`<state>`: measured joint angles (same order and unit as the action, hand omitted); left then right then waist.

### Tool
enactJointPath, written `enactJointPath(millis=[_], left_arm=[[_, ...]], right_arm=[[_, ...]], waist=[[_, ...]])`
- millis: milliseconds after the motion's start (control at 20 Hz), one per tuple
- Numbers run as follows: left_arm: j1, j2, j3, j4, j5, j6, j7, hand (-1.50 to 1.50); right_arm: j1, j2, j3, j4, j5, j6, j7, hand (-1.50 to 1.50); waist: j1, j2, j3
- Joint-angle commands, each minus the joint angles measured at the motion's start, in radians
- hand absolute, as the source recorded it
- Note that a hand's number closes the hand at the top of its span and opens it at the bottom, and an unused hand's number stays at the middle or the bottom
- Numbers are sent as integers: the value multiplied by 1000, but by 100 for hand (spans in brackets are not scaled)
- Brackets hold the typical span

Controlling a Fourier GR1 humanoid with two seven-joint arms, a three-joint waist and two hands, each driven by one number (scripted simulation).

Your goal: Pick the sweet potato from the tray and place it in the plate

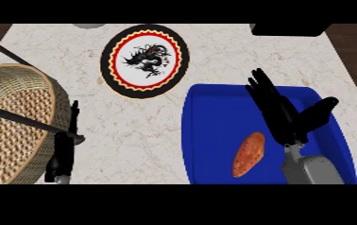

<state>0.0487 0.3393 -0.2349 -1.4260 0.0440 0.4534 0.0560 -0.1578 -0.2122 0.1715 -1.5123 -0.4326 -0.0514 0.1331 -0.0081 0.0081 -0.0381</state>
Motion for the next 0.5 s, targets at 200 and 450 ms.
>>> enactJointPath(millis=[200,450], left_arm=[[-48,48,-42,-243,10,-68,-116,0],[-87,52,-61,-274,31,-112,-104,0]], right_arm=[[-229,48,43,-1,253,-233,-38,150],[-150,-144,170,188,636,-400,167,150]], waist=[[12,-12,35],[3,-10,25]])
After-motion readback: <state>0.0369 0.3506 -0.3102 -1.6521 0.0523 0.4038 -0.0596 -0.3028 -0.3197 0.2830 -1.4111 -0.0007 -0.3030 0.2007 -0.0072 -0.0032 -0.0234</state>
